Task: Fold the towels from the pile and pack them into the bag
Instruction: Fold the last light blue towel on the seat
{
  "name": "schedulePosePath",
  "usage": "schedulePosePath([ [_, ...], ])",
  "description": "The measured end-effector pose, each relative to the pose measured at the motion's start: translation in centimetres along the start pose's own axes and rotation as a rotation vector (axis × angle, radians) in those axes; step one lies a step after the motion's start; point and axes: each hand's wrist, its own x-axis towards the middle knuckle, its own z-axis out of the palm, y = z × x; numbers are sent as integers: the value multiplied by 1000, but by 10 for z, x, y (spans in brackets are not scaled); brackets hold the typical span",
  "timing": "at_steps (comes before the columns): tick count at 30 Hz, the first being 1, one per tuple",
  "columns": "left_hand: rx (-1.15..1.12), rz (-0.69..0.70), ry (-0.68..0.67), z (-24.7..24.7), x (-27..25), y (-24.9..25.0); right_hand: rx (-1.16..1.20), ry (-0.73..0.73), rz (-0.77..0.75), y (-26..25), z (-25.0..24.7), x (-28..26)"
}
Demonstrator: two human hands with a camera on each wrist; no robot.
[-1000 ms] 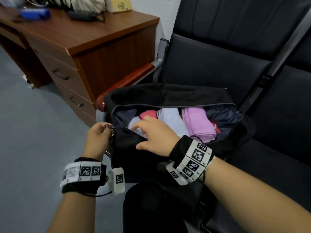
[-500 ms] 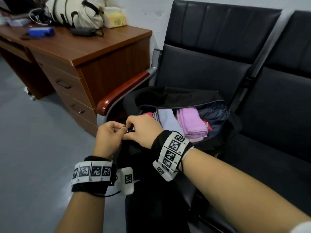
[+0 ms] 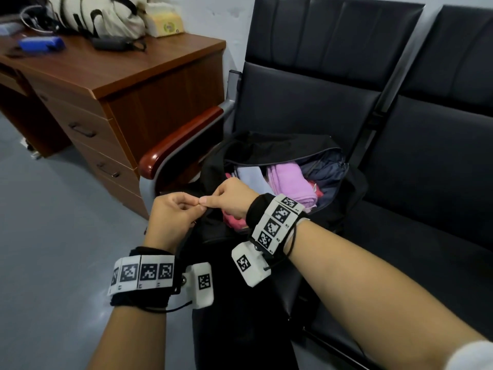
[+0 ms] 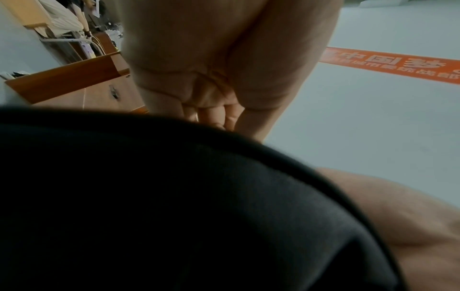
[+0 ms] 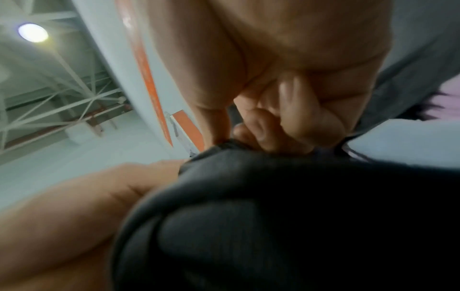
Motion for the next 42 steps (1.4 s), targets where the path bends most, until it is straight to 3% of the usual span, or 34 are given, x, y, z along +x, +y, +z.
schedulePosePath([
  [3, 10, 5, -7, 8, -2, 1, 131, -47, 40, 6, -5, -6],
  [7, 40, 0, 26, 14, -1, 3, 117, 37, -47, 7, -6, -13],
  [15, -216, -98, 356, -18, 16, 9, 155, 311, -236, -6, -27, -7],
  [22, -109, -140, 584, -43, 18, 1, 383, 547, 17, 76, -75, -11],
  [25, 225, -51, 570, -35, 16, 6, 355, 606, 49, 100, -87, -19],
  [28, 541, 308, 515, -3, 3, 35, 302, 555, -35, 98, -81, -23],
  [30, 654, 482, 330, 37, -4, 59, 278, 548, -86, 93, -78, -24],
  [32, 761, 466, 73, 81, -8, 69, 253, 556, -115, 89, -80, -27],
  [34, 879, 351, -38, 113, -9, 65, 198, 541, -134, 88, -83, -30],
  [39, 892, 342, 138, 132, 1, 44, 18, 482, -95, 108, -98, -31],
  [42, 798, 228, 232, 115, 9, 41, 55, 656, 34, 146, -145, -29],
])
